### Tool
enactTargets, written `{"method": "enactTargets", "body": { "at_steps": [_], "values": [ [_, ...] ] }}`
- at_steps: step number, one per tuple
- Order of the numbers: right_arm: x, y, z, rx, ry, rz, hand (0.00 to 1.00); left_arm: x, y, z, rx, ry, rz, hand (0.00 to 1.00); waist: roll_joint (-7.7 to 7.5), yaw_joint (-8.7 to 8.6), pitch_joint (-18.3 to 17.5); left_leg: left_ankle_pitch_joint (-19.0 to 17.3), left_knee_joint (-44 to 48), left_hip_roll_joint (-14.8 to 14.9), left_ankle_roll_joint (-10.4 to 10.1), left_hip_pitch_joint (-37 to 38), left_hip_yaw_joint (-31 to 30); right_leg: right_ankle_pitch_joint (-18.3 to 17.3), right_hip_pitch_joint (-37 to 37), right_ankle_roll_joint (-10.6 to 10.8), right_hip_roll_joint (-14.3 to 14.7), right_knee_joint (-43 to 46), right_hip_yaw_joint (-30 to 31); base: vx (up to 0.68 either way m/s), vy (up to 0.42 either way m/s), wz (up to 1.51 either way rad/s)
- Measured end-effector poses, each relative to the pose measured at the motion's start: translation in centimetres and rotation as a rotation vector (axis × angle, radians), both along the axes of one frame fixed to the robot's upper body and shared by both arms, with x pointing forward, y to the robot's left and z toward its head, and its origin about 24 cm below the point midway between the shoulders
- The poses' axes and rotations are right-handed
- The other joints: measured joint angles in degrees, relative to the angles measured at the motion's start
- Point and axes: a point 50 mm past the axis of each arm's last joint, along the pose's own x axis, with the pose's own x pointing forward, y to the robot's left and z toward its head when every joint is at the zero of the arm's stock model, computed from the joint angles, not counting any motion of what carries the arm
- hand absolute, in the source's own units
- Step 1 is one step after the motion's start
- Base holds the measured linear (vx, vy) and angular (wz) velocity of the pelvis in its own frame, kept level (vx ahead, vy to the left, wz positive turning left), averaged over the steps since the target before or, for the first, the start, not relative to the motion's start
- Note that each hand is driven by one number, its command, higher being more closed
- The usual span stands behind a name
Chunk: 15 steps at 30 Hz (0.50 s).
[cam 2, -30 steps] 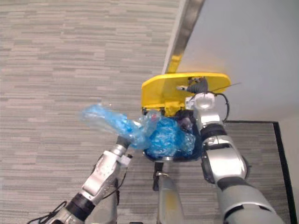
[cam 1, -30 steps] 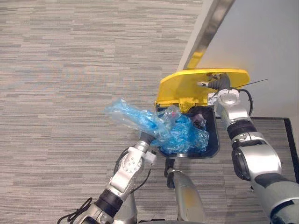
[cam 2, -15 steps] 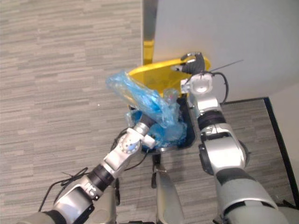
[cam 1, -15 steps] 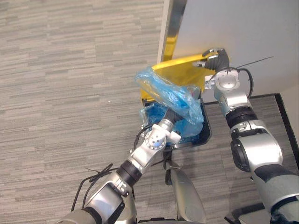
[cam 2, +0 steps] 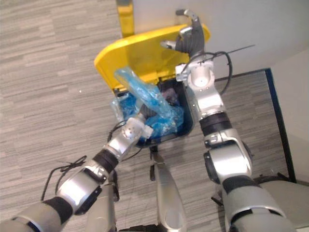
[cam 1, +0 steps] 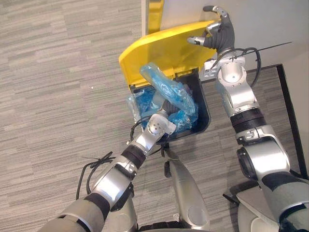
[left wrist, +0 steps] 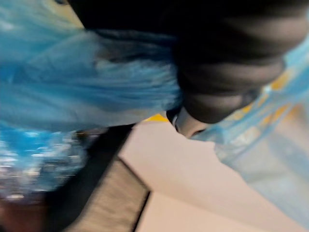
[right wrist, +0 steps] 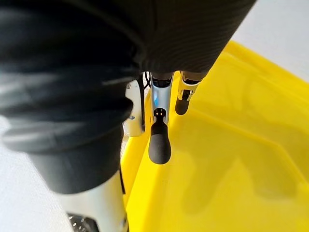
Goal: Gather rubbish on tea table into small bin, then transfer packed bag to large trash can.
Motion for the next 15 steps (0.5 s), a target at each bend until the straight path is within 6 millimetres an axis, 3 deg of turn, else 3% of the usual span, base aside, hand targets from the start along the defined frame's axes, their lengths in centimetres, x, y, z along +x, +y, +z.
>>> {"method": "enactTargets", "body": {
  "at_steps": [1, 2, 4, 8, 15],
  "values": [
    [-0.2, 0.2, -0.1, -0.001, -0.008, 0.01, 0.0, 0.1, -0.1, 0.3, 0.031, -0.016, -0.001, 1.0, -0.07, 0.02, 0.0, 0.1, 0.1, 0.4, -0.2, -0.7, 0.0, 0.0, -0.6, 0.0, 0.1, 0.0, -0.1, 0.02, -0.043, 0.05],
    [-0.4, 0.4, -0.5, 0.005, -0.008, 0.023, 0.0, 0.2, -0.3, 0.5, 0.057, -0.026, -0.001, 0.0, -0.08, 0.07, 0.0, 0.0, 0.3, 0.6, -0.3, -1.3, 0.0, 0.0, -1.1, 0.0, 0.3, 0.0, -0.2, 0.03, -0.043, 0.02],
    [-1.4, 1.7, -1.0, 0.032, -0.037, 0.076, 0.0, 0.4, -0.4, 0.8, 0.091, -0.046, 0.012, 0.0, -0.13, 0.08, 0.1, -0.2, 1.2, 1.6, -1.2, -3.0, 0.1, 0.0, -2.6, -0.1, 0.9, 0.2, -0.6, 0.05, -0.049, -0.05],
    [-2.3, 2.1, -0.8, 0.048, -0.077, 0.098, 0.0, 0.4, -0.8, 0.9, 0.13, -0.049, 0.04, 0.0, -0.33, 0.17, 0.1, -0.6, 2.3, 2.4, -1.8, -4.1, 0.3, -0.4, -4.2, -0.4, 1.3, 1.5, -0.8, 0.05, -0.021, -0.04],
    [-2.6, 3.4, -1.3, 0.038, -0.071, 0.133, 0.0, 0.4, -1.1, 0.7, 0.208, -0.063, 0.063, 0.0, -0.54, 0.24, -0.1, -0.7, 2.4, 2.5, -2.1, -3.6, 0.9, -2.8, -5.6, -1.0, 1.0, 5.8, -0.8, 0.04, -0.022, 0.01]
  ]
}}
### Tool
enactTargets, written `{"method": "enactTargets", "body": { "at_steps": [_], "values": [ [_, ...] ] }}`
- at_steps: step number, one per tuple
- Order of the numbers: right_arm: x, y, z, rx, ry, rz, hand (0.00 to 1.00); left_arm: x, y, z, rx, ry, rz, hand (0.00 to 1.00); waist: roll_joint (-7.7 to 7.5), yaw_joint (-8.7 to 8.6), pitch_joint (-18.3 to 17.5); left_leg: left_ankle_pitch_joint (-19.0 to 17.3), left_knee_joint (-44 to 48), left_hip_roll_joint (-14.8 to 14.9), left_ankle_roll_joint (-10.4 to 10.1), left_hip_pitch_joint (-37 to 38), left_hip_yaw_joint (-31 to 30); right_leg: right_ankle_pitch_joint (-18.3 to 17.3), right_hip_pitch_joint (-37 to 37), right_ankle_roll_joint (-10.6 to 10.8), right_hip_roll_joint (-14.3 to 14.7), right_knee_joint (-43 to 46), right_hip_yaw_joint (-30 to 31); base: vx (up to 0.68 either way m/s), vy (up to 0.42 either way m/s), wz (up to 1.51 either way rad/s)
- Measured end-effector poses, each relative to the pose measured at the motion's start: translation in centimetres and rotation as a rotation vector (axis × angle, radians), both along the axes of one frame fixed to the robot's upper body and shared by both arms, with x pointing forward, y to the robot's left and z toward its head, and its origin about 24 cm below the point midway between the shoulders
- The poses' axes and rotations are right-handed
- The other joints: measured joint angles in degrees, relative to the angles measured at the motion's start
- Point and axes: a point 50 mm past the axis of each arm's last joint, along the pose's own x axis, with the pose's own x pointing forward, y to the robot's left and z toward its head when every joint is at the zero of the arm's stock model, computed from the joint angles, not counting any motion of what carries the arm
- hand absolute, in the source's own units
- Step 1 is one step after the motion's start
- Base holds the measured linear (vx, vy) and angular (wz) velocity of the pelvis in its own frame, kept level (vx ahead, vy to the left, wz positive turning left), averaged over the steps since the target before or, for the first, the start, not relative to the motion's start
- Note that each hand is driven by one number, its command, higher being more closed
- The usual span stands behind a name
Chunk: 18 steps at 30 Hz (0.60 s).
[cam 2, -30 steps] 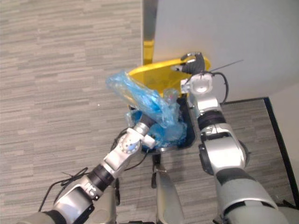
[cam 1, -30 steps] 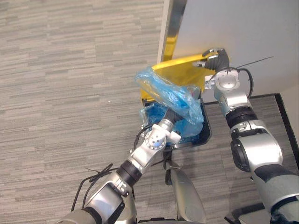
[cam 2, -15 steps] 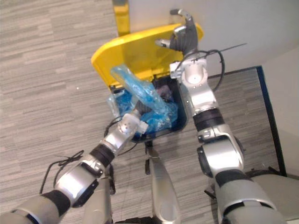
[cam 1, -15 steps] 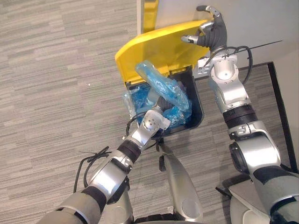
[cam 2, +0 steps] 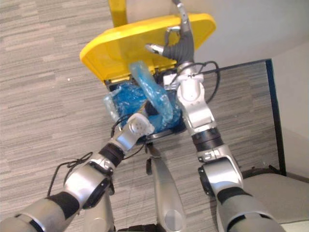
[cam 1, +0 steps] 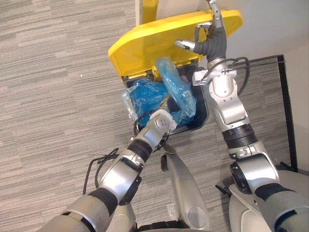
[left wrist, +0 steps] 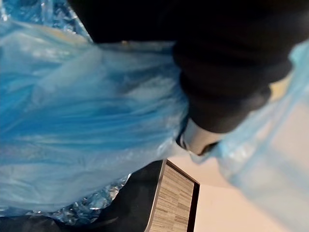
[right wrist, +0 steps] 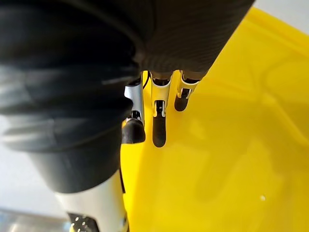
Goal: Gather rubbish on tea table into small bin, then transfer packed bag to large trash can.
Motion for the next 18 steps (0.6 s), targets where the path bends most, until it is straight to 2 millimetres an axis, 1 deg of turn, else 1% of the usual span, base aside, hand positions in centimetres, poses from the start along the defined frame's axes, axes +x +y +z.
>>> {"method": "enactTargets", "body": {
  "at_steps": [5, 7, 10, 13, 16, 18],
  "values": [
    [-0.3, 0.9, -0.6, -0.056, 0.005, 0.026, 0.0, -0.1, 0.1, -0.5, -0.016, 0.021, 0.01, 0.0, -0.03, 0.1, 0.0, 0.6, -0.9, -0.4, -0.4, 1.0, 0.1, -0.4, 0.0, 0.0, -0.6, 1.2, -0.1, 0.01, -0.013, 0.05],
    [-0.2, 1.3, -0.9, -0.075, 0.018, 0.037, 0.0, -0.2, 0.2, -0.8, -0.016, 0.028, 0.014, 0.0, -0.17, 0.24, -0.1, 1.3, -1.9, -1.1, -0.4, 1.7, 0.1, -0.4, 0.4, 0.0, -1.1, 1.2, -0.2, 0.01, -0.002, 0.1],
    [0.4, 1.4, -2.3, -0.092, 0.071, 0.027, 0.0, -0.4, 0.8, -1.8, -0.012, 0.054, 0.028, 0.0, -0.23, 0.24, -0.2, 2.2, -3.8, -1.7, -0.1, 3.7, -0.4, -0.6, 2.3, 0.3, -1.7, 1.1, -0.6, 0.02, 0.004, 0.14],
    [1.2, 0.9, -3.7, -0.113, 0.128, -0.008, 0.0, -0.4, 2.1, -2.9, -0.001, 0.081, 0.059, 0.0, -0.34, 0.33, -0.6, 4.1, -7.0, -2.4, 0.1, 6.3, -1.4, -0.8, 4.8, 0.1, -2.5, 0.0, -1.5, 0.02, 0.002, 0.21],
    [1.6, 0.1, -5.7, -0.129, 0.191, -0.043, 0.0, -0.6, 4.3, -4.3, -0.012, 0.106, 0.106, 0.0, -0.45, 0.87, -1.7, 5.5, -9.8, -2.6, 0.1, 8.6, -2.3, -0.8, 7.0, 0.0, -2.9, -1.1, -2.5, 0.05, -0.004, 0.17],
    [1.9, -0.7, -7.7, -0.148, 0.254, -0.081, 0.0, -1.4, 5.9, -5.6, -0.04, 0.128, 0.138, 0.0, -0.34, 1.64, -2.6, 6.1, -11.3, -2.7, 0.2, 10.9, -2.4, -0.8, 9.0, 0.0, -2.9, -1.7, -2.8, 0.07, 0.018, 0.05]
  ]
}}
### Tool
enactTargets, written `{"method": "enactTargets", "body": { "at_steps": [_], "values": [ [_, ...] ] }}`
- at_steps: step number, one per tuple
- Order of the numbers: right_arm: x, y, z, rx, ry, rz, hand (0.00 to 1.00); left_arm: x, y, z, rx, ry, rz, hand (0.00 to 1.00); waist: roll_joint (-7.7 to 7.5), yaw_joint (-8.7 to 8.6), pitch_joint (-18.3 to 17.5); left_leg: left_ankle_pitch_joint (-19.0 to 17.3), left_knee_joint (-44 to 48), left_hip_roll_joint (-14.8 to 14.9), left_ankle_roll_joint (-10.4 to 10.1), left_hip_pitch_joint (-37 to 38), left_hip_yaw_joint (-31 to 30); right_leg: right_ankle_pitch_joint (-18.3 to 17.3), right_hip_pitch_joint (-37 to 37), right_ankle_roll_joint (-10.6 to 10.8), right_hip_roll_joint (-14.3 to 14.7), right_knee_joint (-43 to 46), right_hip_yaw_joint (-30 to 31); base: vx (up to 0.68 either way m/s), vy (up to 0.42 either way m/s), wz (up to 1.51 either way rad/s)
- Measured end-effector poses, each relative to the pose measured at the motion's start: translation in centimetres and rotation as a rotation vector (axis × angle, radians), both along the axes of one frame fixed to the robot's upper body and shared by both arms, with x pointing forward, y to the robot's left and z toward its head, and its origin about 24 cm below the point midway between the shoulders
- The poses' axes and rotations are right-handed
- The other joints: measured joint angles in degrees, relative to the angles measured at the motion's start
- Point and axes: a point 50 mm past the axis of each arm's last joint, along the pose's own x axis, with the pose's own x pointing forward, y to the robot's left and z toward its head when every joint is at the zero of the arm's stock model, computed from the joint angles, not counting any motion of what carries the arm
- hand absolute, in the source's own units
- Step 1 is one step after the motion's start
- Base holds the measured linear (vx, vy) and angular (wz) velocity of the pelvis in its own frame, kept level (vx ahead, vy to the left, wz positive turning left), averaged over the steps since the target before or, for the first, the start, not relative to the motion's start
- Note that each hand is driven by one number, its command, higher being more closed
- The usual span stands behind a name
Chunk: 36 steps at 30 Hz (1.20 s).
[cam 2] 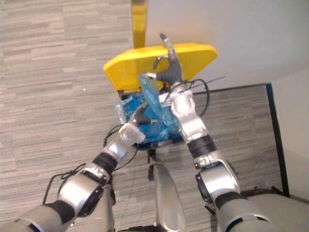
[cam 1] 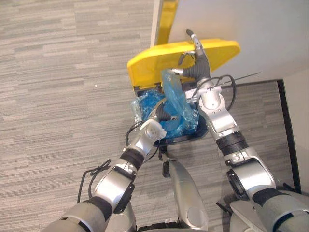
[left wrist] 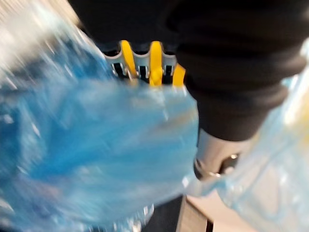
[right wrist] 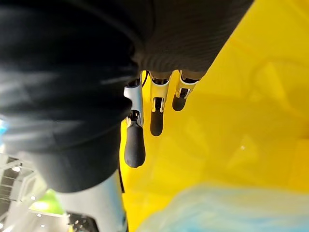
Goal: Gather rubbish on tea table into small bin, then transfer packed bag to large trash can.
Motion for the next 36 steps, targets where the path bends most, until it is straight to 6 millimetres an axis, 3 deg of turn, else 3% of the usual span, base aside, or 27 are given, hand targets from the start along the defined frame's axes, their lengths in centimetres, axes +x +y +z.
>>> {"method": "enactTargets", "body": {
  "at_steps": [3, 4, 8, 9, 11, 14, 16, 18, 19, 20, 21, 23, 24, 25, 26, 27, 30, 32, 36],
  "values": [
    [0.0, -1.4, -3.8, -0.035, 0.118, -0.054, 0.0, -2.1, 2.0, -3.3, -0.048, 0.078, 0.049, 0.0, 0.32, 1.16, -4.0, 0.1, -0.8, -0.4, 0.3, 1.4, 0.0, -0.3, 1.2, 0.2, -0.3, -0.2, 0.0, 0.08, 0.042, 0.02],
    [0.0, -2.1, -5.3, -0.042, 0.173, -0.072, 0.0, -3.2, 3.0, -5.1, -0.071, 0.128, 0.076, 0.0, 0.47, 1.5, -4.7, 0.3, -1.2, -0.6, 0.5, 3.2, 0.0, -0.3, 3.0, 0.3, -0.6, -0.3, 0.0, 0.07, 0.042, 0.04],
    [-0.7, -3.2, -8.8, -0.084, 0.292, -0.108, 0.0, -6.7, 5.4, -9.0, -0.141, 0.251, 0.14, 0.0, 1.11, 1.99, -5.7, -0.4, -1.0, -1.2, 1.6, 6.6, -0.3, -0.8, 6.9, 0.9, -1.1, -0.7, -0.1, 0.01, 0.069, 0.05],
    [-1.6, -4.0, -11.5, -0.076, 0.374, -0.129, 0.0, -10.3, 7.6, -12.5, -0.222, 0.386, 0.238, 0.0, 1.83, 2.37, -7.0, -1.1, -1.0, -2.2, 2.8, 8.5, -0.1, -0.9, 8.9, 1.1, -1.8, -1.3, 0.2, -0.01, 0.059, -0.13],
    [-2.6, -4.4, -13.9, -0.082, 0.451, -0.14, 0.0, -14.2, 9.9, -16.0, -0.258, 0.544, 0.355, 0.0, 2.42, 3.05, -7.6, -1.7, 0.0, -3.2, 3.7, 10.7, 0.7, -0.7, 10.7, 2.0, -2.2, -1.1, 1.4, -0.04, 0.072, -0.25],
    [-3.6, -4.7, -16.0, -0.069, 0.518, -0.151, 0.0, -17.5, 11.5, -18.5, -0.291, 0.678, 0.465, 0.0, 2.52, 3.54, -7.8, -2.2, 0.9, -5.0, 4.5, 11.8, 2.2, -0.1, 11.0, 3.1, -3.2, -0.8, 3.6, -0.11, 0.066, -0.28],
    [-5.4, -4.6, -18.6, -0.044, 0.593, -0.152, 0.0, -20.2, 12.5, -20.3, -0.318, 0.786, 0.561, 0.0, 2.22, 4.13, -7.9, -1.9, 1.8, -6.6, 4.7, 13.6, 3.7, 1.0, 11.3, 4.0, -4.2, -0.2, 5.4, -0.12, 0.064, -0.33],
    [-7.0, -4.8, -20.6, -0.019, 0.66, -0.165, 0.0, -20.3, 13.1, -20.5, -0.349, 0.792, 0.611, 0.0, 1.77, 3.55, -8.2, -2.0, 3.7, -7.4, 5.0, 13.8, 4.3, 1.2, 11.8, 5.3, -4.9, 0.0, 6.4, -0.13, 0.041, -0.18],
    [-8.3, -4.8, -22.1, -0.013, 0.71, -0.169, 0.0, -20.7, 13.3, -20.7, -0.365, 0.805, 0.636, 0.0, 2.4, 3.51, -8.7, -1.9, 3.4, -6.2, 5.7, 13.4, 4.9, -0.2, 13.1, 7.7, -5.0, -2.1, 5.3, -0.25, -0.021, -0.24],
    [-10.1, -4.8, -24.1, -0.019, 0.794, -0.167, 0.0, -21.4, 13.0, -21.1, -0.374, 0.83, 0.648, 0.0, 3.94, 3.62, -9.2, -1.6, 2.8, -4.3, 6.0, 13.1, 5.6, -2.7, 10.6, 3.9, -4.8, 6.4, 3.3, -0.26, -0.036, -0.2],
    [-11.5, -4.5, -25.5, -0.023, 0.853, -0.16, 0.0, -21.6, 13.2, -21.2, -0.374, 0.837, 0.659, 0.0, 4.3, 3.77, -9.4, -1.2, 2.5, -3.8, 5.8, 12.8, 5.6, -4.7, 8.4, 1.4, -4.8, 15.2, 3.4, -0.22, -0.062, -0.14],
    [-16.3, -3.7, -29.6, 0.015, 1.047, -0.161, 0.0, -22.1, 14.0, -21.2, -0.375, 0.838, 0.701, 0.0, 2.52, 3.88, -10.8, 0.4, 0.4, -3.4, 4.9, 12.9, 5.2, -9.9, 7.5, 1.1, -5.6, 31.9, 4.1, -0.13, -0.175, 0.09],
    [-20.2, -3.3, -32.4, 0.009, 1.2, -0.171, 0.0, -22.4, 14.8, -21.2, -0.367, 0.835, 0.727, 0.0, -0.23, 4.11, -12.7, 1.3, -0.3, -3.9, 3.5, 12.1, 4.6, -15.2, 12.8, 3.0, -6.4, 31.0, 5.4, -0.05, -0.361, 0.02],
    [-22.2, -4.1, -33.6, 0.026, 1.281, -0.225, 0.0, -22.4, 14.6, -21.2, -0.371, 0.837, 0.736, 0.0, 0.23, 4.72, -14.1, 1.7, -0.7, -4.3, 3.1, 10.7, 4.4, -20.6, 16.4, 2.6, -4.9, 21.0, 5.0, 0.01, -0.333, -0.32],
    [-22.3, -5.4, -33.7, 0.045, 1.29, -0.284, 0.0, -22.5, 13.5, -21.5, -0.403, 0.854, 0.74, 0.0, 2.1, 4.53, -14.2, 2.3, -0.9, -3.6, 3.5, 9.8, 4.1, -19.3, 17.1, -0.1, -3.1, 15.8, 3.9, -0.05, -0.163, -0.45],
    [-22.4, -6.1, -33.8, 0.055, 1.296, -0.32, 0.0, -22.6, 12.9, -21.6, -0.417, 0.866, 0.735, 0.0, 3.11, 4.46, -15.0, 3.0, -1.7, -3.5, 4.4, 9.9, 3.9, -18.6, 17.3, 0.2, -2.6, 14.0, 3.7, -0.02, -0.042, -0.33],
    [-23.7, -7.2, -34.7, 0.081, 1.369, -0.387, 0.0, -22.5, 11.2, -21.9, -0.446, 0.897, 0.705, 0.0, 3.54, 4.28, -16.5, 5.1, -7.1, -2.8, 5.1, 12.7, 3.6, -16.4, 19.4, 0.2, -0.8, 9.6, 3.1, -0.01, -0.005, -0.01],
    [-24.4, -7.7, -35.1, 0.106, 1.405, -0.426, 0.0, -22.8, 11.3, -22.0, -0.444, 0.909, 0.712, 0.0, 4.28, 4.31, -17.8, 6.0, -9.4, -2.1, 6.1, 12.8, 3.4, -14.0, 20.9, 0.3, 0.4, 4.3, 2.9, 0.01, 0.042, -0.06],
    [-24.7, -8.1, -35.2, 0.156, 1.415, -0.471, 0.0, -22.9, 12.1, -22.0, -0.425, 0.91, 0.73, 0.0, 4.03, 4.39, -17.9, 6.4, -10.4, -2.8, 5.3, 12.8, 3.9, -11.6, 22.2, 1.4, 0.3, 0.8, 3.7, 0.07, 0.084, -0.04]
  ]
}}
